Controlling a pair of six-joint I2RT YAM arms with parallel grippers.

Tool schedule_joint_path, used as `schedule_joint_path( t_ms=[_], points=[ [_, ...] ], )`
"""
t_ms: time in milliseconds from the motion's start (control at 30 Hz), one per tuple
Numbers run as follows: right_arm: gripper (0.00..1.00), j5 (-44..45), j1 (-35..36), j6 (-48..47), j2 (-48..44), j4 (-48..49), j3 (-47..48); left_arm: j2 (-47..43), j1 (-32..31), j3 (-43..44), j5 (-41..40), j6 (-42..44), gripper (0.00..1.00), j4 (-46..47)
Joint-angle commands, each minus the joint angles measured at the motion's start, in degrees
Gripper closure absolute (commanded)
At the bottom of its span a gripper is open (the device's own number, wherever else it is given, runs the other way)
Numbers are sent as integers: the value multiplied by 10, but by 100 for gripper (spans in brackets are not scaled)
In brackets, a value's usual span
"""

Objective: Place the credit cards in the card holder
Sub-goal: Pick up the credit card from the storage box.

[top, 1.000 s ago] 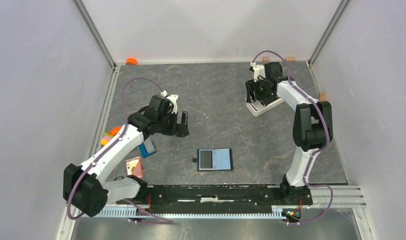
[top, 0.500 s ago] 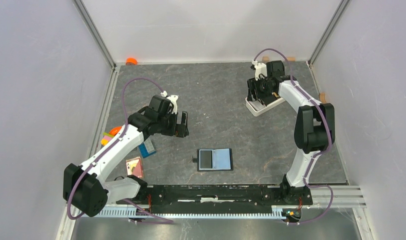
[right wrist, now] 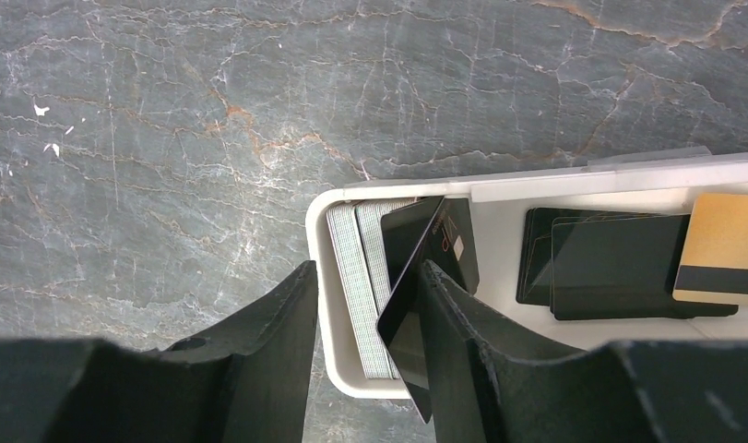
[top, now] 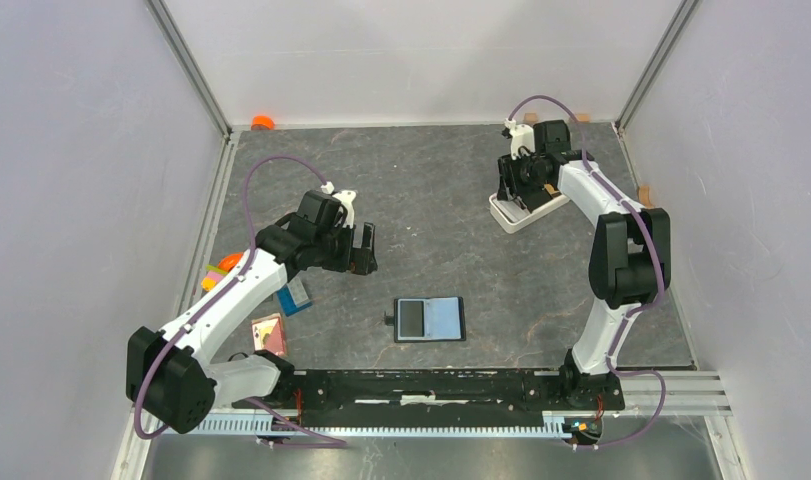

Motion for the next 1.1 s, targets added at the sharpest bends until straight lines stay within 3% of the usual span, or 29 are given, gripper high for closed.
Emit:
schedule_joint_path(
  t_ms=[0,433,667,967,1067],
  points=[
    [52,-18,5,14,-28,-14,2,1,3,-3,1,26,0,13],
    [63,-13,4,21,-37,-19,2,3,3,-3,5,26,0,13],
    [81,-6,1,26,-43,-19,0,3,3,-3,5,26,0,13],
    [86,53,-2,34,-71,-12,10,5,3,-3,7,26,0,13],
    [94,54,-2,35,-74,-14,12,6,3,-3,7,26,0,13]
  ],
)
